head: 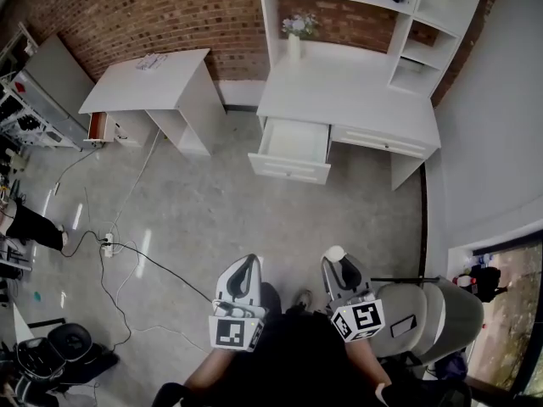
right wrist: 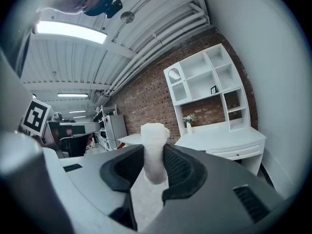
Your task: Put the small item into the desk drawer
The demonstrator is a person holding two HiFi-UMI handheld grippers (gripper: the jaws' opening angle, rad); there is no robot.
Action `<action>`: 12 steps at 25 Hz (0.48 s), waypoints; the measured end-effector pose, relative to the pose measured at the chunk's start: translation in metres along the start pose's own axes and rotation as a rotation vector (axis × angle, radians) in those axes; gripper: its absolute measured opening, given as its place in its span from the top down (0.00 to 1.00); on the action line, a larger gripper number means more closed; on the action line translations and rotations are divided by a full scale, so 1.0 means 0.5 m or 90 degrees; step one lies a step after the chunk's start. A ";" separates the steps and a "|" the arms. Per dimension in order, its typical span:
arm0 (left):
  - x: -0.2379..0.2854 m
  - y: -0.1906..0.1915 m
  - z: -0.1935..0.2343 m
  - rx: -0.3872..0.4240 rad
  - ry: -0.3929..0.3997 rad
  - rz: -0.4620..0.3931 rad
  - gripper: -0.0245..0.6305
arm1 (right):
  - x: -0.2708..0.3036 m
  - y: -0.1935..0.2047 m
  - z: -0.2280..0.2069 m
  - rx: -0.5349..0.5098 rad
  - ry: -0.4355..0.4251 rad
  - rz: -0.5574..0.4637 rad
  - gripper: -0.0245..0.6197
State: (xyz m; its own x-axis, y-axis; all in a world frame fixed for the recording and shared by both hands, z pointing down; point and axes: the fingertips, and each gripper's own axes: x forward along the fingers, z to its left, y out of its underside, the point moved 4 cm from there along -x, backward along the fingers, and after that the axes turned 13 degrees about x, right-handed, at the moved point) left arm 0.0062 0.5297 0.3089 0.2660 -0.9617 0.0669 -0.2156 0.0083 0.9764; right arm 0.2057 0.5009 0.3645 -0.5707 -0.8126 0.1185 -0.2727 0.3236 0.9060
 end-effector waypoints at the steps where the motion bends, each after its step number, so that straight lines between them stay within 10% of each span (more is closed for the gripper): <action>1: 0.000 0.001 -0.003 -0.001 -0.004 0.003 0.93 | 0.002 0.000 -0.006 0.003 -0.002 -0.001 0.75; 12: 0.128 0.030 0.035 -0.006 0.013 0.005 0.93 | 0.087 -0.007 -0.066 0.011 0.027 0.007 0.74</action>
State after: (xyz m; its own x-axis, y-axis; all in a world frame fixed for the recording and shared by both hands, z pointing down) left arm 0.0036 0.4633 0.3244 0.2827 -0.9560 0.0788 -0.2094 0.0187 0.9777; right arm 0.2076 0.4486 0.3801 -0.5410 -0.8283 0.1456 -0.2806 0.3410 0.8972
